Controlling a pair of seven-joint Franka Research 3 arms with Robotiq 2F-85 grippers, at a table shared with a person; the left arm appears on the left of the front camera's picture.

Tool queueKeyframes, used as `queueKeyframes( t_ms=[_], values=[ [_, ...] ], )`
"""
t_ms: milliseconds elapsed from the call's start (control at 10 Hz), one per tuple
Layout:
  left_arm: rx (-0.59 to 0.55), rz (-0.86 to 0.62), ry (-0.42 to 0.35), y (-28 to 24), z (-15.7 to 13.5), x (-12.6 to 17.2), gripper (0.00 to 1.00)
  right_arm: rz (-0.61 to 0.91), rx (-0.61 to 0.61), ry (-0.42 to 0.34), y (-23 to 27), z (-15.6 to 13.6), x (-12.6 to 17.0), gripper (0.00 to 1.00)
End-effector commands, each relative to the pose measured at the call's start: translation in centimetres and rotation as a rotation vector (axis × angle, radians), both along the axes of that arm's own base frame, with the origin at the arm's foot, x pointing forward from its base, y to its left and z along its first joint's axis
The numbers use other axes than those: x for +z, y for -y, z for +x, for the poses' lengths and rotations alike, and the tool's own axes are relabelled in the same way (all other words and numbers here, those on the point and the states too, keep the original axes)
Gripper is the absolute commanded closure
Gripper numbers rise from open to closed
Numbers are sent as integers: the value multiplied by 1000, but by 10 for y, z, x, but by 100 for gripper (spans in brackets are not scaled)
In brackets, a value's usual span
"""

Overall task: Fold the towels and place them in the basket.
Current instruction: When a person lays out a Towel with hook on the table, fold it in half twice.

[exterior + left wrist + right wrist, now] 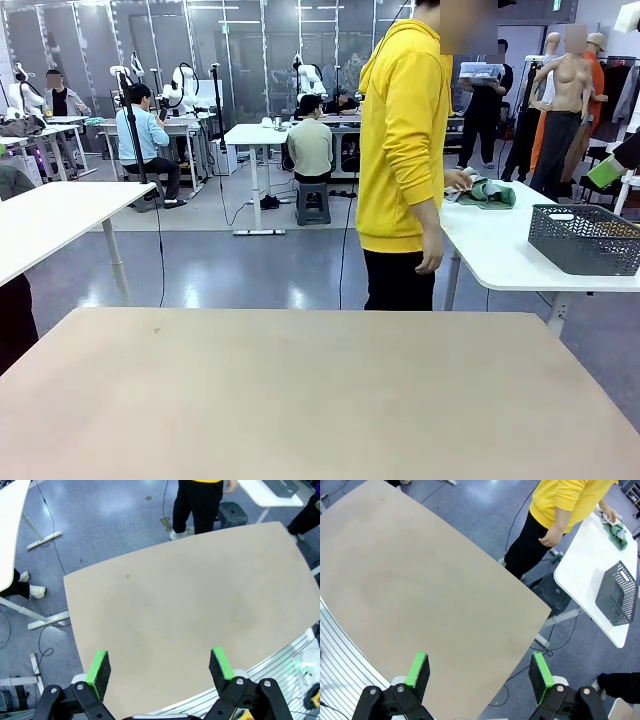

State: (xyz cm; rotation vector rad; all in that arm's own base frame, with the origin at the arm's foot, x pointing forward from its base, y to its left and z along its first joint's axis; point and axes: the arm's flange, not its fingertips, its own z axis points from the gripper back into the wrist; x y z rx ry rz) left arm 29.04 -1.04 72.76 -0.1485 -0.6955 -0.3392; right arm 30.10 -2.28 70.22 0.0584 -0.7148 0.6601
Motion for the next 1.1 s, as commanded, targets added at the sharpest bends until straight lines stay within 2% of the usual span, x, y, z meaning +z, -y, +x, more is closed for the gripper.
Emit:
queueKeyframes(
  t_ms=[0, 1000],
  values=[
    [-7, 5, 1, 1, 0, 0, 0, 0, 0, 2, 0, 0, 1, 0],
    [-7, 5, 1, 1, 0, 0, 0, 0, 0, 2, 0, 0, 1, 0]
  ],
)
